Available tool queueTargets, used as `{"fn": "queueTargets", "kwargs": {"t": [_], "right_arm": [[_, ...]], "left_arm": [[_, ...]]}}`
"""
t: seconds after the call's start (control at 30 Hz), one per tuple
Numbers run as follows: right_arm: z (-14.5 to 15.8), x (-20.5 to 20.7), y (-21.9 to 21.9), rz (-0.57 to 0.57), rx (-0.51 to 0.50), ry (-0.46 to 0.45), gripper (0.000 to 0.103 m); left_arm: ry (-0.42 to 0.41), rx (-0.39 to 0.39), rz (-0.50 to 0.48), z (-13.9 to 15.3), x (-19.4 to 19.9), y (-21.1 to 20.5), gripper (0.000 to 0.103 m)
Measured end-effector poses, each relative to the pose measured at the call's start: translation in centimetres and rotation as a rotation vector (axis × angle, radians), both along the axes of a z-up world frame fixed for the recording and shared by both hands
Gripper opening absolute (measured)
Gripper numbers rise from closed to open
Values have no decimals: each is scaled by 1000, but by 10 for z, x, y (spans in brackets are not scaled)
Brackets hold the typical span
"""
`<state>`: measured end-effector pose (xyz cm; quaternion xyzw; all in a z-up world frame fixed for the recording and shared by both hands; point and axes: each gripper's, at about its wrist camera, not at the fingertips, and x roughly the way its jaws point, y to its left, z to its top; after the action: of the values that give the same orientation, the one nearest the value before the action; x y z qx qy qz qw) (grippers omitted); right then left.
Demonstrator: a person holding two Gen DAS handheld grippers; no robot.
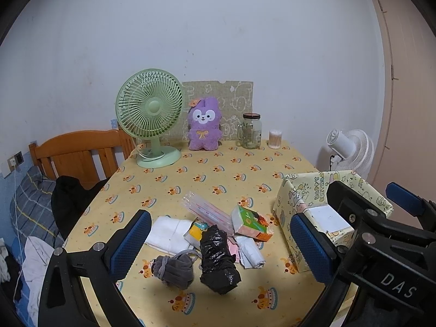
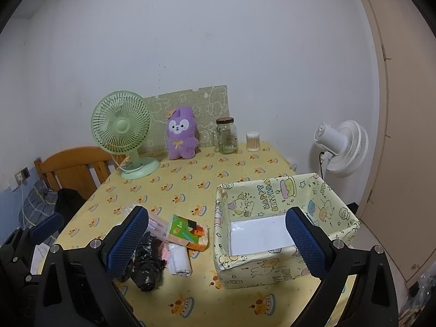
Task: Organize soft objects
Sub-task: 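Move both tools toward the pile of soft items on the table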
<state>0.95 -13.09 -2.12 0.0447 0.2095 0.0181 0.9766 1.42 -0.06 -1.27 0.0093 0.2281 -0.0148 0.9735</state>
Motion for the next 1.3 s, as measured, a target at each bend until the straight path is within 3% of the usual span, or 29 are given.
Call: {"fn": "queueTargets", "kwargs": {"t": [1.3], "right_arm": [[9, -9, 14, 29, -18, -17, 102]], "left_arm": [[-34, 2, 34, 4, -10, 7, 102]]}}
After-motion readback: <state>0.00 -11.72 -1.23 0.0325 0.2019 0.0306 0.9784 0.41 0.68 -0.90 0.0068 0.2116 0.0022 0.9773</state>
